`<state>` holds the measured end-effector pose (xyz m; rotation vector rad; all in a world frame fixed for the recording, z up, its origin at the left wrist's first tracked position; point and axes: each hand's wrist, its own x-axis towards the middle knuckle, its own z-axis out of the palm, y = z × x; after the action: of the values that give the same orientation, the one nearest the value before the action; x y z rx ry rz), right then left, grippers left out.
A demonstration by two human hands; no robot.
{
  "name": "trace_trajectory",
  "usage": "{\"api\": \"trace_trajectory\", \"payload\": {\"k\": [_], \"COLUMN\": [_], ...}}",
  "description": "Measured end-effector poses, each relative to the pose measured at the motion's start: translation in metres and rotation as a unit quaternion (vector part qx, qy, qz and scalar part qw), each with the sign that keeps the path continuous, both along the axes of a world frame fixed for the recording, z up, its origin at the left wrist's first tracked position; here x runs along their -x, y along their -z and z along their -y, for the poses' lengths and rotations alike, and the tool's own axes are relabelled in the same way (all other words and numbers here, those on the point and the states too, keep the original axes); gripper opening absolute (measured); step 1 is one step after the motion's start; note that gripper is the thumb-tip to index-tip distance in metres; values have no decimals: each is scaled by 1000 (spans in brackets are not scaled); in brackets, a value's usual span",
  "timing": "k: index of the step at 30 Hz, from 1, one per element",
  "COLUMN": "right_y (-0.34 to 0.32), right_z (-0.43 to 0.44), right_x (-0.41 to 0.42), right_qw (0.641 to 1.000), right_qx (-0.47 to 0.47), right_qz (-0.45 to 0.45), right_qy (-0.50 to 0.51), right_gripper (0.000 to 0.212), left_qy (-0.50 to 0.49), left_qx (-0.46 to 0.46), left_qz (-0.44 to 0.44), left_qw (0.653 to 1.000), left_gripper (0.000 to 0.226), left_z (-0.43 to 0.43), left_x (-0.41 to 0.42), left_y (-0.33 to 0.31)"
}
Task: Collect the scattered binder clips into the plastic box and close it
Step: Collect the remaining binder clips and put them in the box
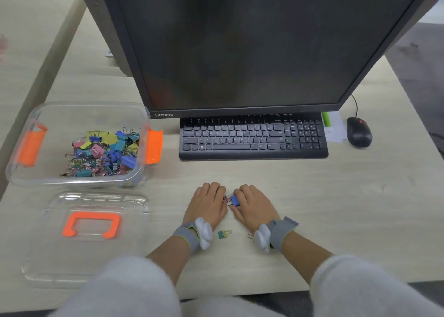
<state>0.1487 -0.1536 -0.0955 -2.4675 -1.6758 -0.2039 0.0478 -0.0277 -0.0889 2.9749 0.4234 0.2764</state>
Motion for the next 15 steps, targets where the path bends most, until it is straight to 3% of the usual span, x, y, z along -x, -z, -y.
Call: {"api": "trace_trajectory", "payload": {"k": [6,15], "right_y": [1,-11], "right_z": [-1,-12], "right_x": [-2,-8], "right_qw": [1000,997], "right_qx": [5,25], "right_qz": [-11,58], "right_qy": [-8,-50], "right_gripper": [28,22], "left_qy": [0,42], "left_qx": [-10,-34], "left_qz": [-26,-22], "left_qw": [1000,998], "left_gripper": [19,24], "left_z": [-2,-5], "left_x": [0,-2], "left_y": [0,2]}}
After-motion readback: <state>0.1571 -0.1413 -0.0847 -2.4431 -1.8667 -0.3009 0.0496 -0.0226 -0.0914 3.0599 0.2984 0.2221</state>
